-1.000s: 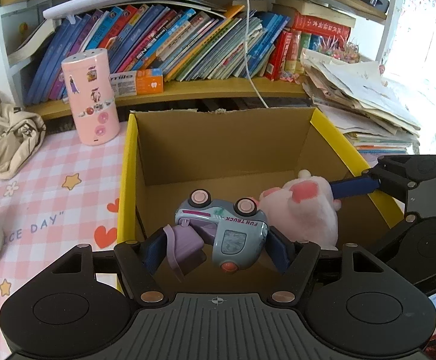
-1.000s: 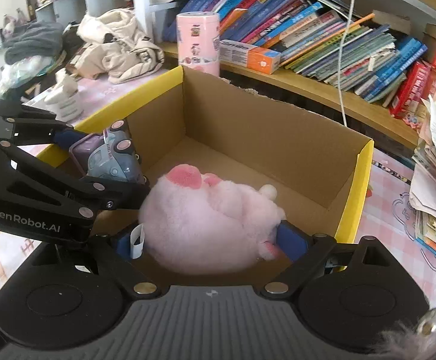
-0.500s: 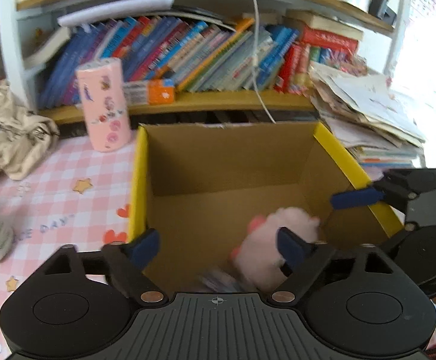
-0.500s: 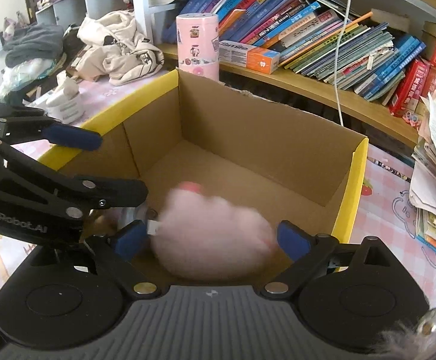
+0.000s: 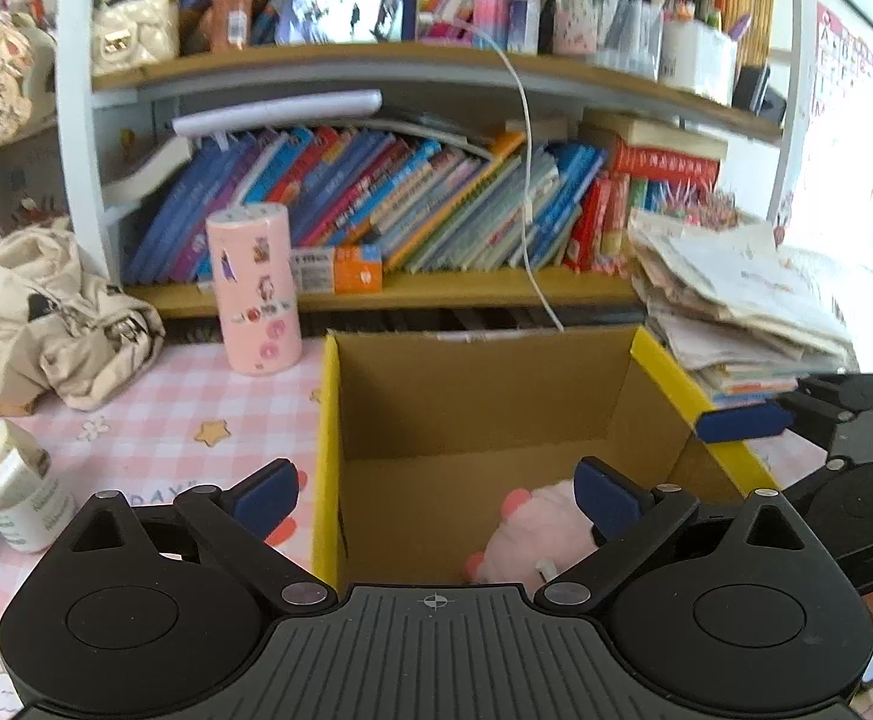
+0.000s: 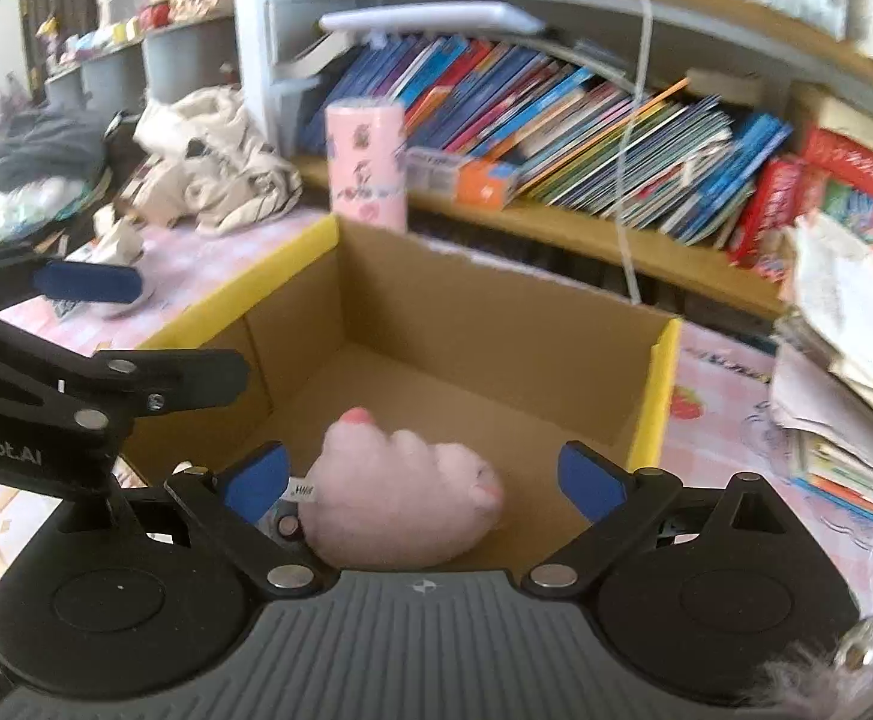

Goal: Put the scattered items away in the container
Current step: 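Lower both held toys into the yellow box and open both tools, then withdraw both open tools from the box back toward the table items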

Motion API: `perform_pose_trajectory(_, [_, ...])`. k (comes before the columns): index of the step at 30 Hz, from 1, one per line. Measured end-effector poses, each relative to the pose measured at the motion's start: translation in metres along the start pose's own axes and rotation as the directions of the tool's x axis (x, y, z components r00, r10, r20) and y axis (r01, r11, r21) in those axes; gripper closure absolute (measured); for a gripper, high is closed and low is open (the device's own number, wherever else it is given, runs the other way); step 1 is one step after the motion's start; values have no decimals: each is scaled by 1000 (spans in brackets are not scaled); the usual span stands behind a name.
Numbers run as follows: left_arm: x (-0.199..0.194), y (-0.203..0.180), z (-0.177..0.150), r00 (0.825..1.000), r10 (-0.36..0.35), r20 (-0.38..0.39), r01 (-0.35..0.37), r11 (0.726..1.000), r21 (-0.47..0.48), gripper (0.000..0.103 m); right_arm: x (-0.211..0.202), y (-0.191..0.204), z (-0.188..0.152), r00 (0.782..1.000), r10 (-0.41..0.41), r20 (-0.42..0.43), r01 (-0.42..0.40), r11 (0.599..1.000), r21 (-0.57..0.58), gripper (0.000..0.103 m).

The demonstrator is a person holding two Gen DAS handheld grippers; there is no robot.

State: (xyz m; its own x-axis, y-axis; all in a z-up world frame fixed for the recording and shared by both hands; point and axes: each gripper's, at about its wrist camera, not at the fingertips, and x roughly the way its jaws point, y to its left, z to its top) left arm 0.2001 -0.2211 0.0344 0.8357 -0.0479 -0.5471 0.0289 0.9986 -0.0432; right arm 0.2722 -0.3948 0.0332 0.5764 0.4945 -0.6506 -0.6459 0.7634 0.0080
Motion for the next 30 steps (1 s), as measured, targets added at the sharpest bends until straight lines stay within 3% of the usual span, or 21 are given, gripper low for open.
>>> perform_pose_trajectory(5, [-22, 0, -7, 993, 19, 116, -23, 999, 32, 0, -17, 6, -6, 996, -73, 51, 72, 997, 28, 6])
perform_pose_trajectory(8, [-29, 1, -11, 989, -5, 146, -5, 998, 64, 0, -26, 13, -10, 992, -109, 67, 106, 994, 38, 6])
perform_pose_trajectory(19, [-46, 22, -28, 981, -104, 166, 103, 995, 14, 0, -58, 52, -29, 970, -237, 60, 233, 970, 64, 6])
perform_pose_trajectory(30, [-83, 70, -57, 982, -139, 126, 141, 990, -6, 0, -75, 114, -58, 945, -327, 12, 322, 937, 136, 5])
